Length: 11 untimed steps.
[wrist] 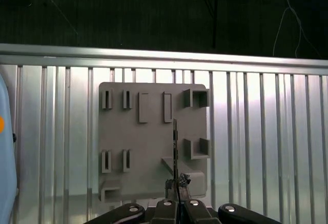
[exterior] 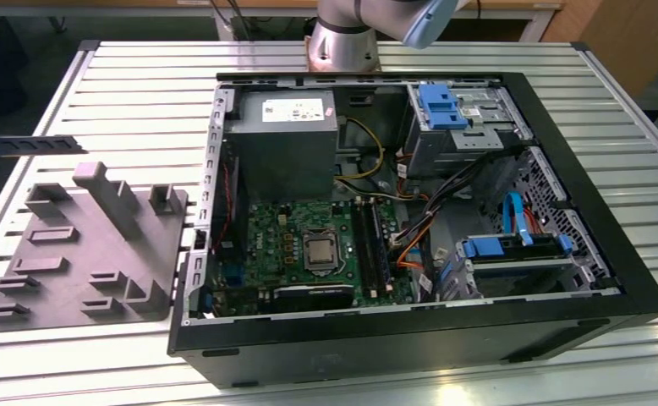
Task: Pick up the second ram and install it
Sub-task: 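Pick up the second ram and move it above second insertion slot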
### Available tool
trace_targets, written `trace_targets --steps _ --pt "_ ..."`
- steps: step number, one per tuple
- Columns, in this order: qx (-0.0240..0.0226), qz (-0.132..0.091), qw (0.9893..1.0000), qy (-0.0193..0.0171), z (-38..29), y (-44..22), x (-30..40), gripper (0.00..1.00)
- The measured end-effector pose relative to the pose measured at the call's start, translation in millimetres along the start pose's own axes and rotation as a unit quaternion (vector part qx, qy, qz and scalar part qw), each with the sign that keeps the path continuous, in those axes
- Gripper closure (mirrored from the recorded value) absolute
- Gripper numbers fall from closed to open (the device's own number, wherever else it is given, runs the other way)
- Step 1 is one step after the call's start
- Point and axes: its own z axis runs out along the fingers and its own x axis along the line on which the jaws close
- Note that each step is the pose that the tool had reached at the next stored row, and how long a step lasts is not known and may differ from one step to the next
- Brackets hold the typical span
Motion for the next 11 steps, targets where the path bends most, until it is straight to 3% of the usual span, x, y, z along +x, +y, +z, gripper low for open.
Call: trace_targets --steps 11 --pt "0.0000 0.000 1.0000 0.0001 -0.4 -8.4 -0.2 0.88"
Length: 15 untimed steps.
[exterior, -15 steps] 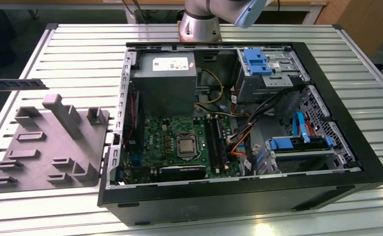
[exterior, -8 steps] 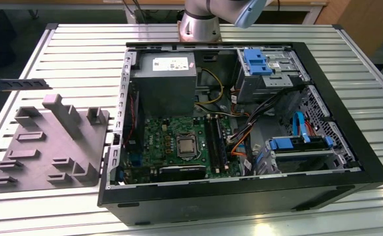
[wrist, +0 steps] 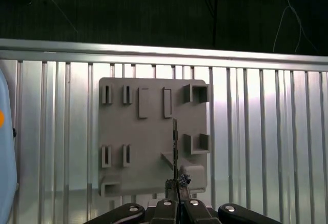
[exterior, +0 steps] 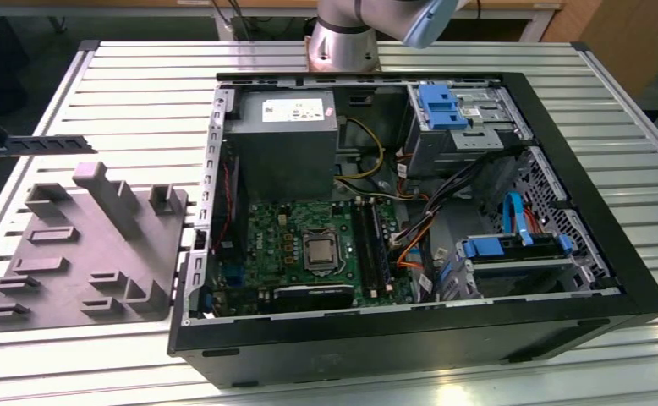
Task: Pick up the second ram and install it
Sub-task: 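Pick up the second ram and move it above second insertion slot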
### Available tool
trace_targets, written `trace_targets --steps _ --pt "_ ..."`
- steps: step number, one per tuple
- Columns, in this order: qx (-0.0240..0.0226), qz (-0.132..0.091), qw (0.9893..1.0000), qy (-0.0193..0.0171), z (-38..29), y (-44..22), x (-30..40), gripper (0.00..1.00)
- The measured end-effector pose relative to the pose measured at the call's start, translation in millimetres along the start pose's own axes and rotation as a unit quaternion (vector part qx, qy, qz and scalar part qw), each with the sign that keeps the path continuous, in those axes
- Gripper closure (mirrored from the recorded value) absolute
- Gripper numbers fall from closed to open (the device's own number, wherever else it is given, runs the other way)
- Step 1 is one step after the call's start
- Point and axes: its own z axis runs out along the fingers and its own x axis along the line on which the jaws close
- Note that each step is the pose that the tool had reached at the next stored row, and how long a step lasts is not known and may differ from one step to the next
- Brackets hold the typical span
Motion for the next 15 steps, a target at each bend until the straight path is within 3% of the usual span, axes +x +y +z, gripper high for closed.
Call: trace_targets --steps 15 --pt "0.0000 0.000 1.0000 -0.0001 -0.2 -6.1 -0.1 0.88"
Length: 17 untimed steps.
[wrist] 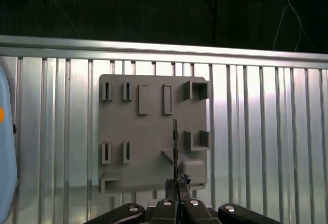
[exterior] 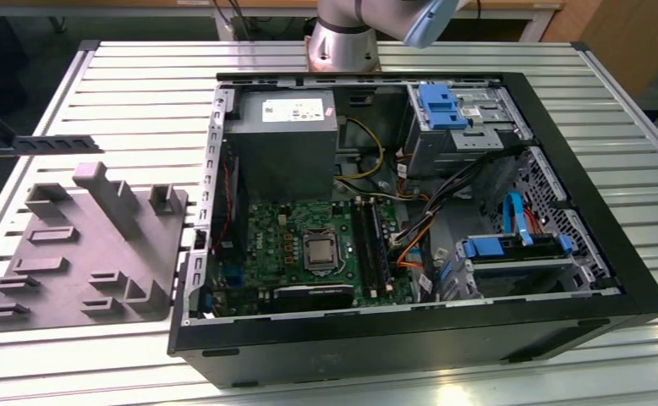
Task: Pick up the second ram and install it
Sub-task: 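Pick up the second ram and move it above second insertion slot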
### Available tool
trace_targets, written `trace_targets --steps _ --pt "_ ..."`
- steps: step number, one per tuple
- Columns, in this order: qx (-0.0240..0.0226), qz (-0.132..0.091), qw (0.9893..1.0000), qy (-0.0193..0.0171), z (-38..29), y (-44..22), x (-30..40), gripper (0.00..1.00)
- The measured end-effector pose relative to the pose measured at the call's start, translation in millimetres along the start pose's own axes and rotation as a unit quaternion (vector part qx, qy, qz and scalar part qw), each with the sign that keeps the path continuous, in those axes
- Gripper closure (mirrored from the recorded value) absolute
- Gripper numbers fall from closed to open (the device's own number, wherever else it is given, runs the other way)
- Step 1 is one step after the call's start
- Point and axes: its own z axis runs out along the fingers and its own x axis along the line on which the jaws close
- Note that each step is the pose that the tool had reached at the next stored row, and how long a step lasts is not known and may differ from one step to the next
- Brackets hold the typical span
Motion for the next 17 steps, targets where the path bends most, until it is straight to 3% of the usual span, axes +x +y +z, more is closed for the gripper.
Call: trace_targets --steps 9,17 --pt "0.0000 0.000 1.0000 0.0000 -0.2 -3.8 -0.1 0.88" --pt "0.0000 0.000 1.0000 0.0000 -0.5 -11.5 -0.3 0.88"
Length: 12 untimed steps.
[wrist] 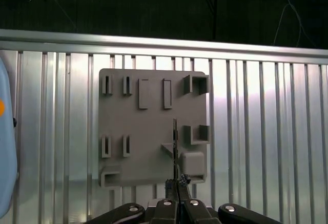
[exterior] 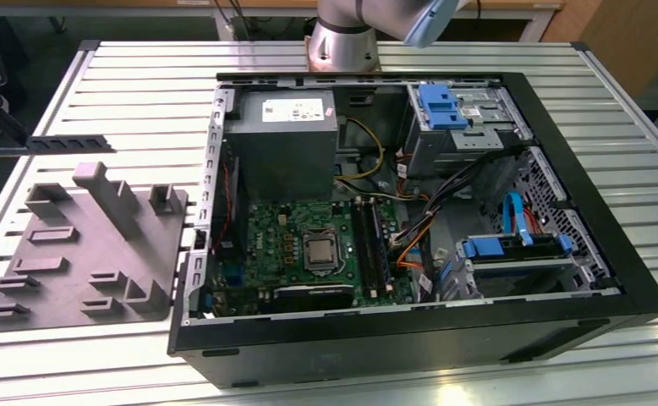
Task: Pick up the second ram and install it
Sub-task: 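Pick up the second ram and move it above second insertion slot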
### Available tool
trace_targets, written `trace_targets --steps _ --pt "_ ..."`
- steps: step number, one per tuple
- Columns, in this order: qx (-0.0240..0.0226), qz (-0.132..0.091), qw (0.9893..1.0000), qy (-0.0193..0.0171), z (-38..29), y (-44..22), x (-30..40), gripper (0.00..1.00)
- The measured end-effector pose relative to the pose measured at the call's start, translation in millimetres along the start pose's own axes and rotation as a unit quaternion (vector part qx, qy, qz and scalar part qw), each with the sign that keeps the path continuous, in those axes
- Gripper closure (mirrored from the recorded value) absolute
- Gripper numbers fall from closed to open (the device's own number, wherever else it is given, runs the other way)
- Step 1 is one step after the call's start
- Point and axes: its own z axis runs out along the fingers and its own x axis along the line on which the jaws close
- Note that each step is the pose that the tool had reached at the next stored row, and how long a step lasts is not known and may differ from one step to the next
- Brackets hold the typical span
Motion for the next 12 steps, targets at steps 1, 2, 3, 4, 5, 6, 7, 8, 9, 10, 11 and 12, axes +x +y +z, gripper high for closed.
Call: trace_targets --steps 1,2,3,4,5,6,7,8,9,10,11,12 --pt "0.0000 0.000 1.0000 0.0000 -0.1 -1.7 -0.1 0.88" --pt "0.0000 0.000 1.0000 0.0000 -0.1 -3.6 -0.1 0.88" --pt "0.0000 0.000 1.0000 0.0001 -0.2 -5.7 -0.1 0.88" --pt "0.0000 0.000 1.0000 0.0002 -0.3 -7.8 -0.2 0.88" --pt "0.0000 0.000 1.0000 0.0003 -0.4 -10.3 -0.3 0.88" --pt "0.0000 0.000 1.0000 0.0005 -0.5 -12.5 -0.3 0.88" --pt "-0.0001 0.000 1.0000 0.0008 -0.7 -15.0 -0.5 0.88" --pt "-0.0001 0.000 1.0000 0.0011 -0.8 -17.7 -0.6 0.88" --pt "-0.0002 0.000 1.0000 0.0017 -0.9 -20.3 -0.7 0.88" --pt "-0.0002 0.000 1.0000 0.0024 -0.9 -22.8 -0.9 0.88" --pt "-0.0003 0.000 1.0000 0.0034 -1.0 -25.5 -1.1 0.88" --pt "-0.0004 0.000 1.0000 0.0045 -1.1 -27.8 -1.3 0.88"
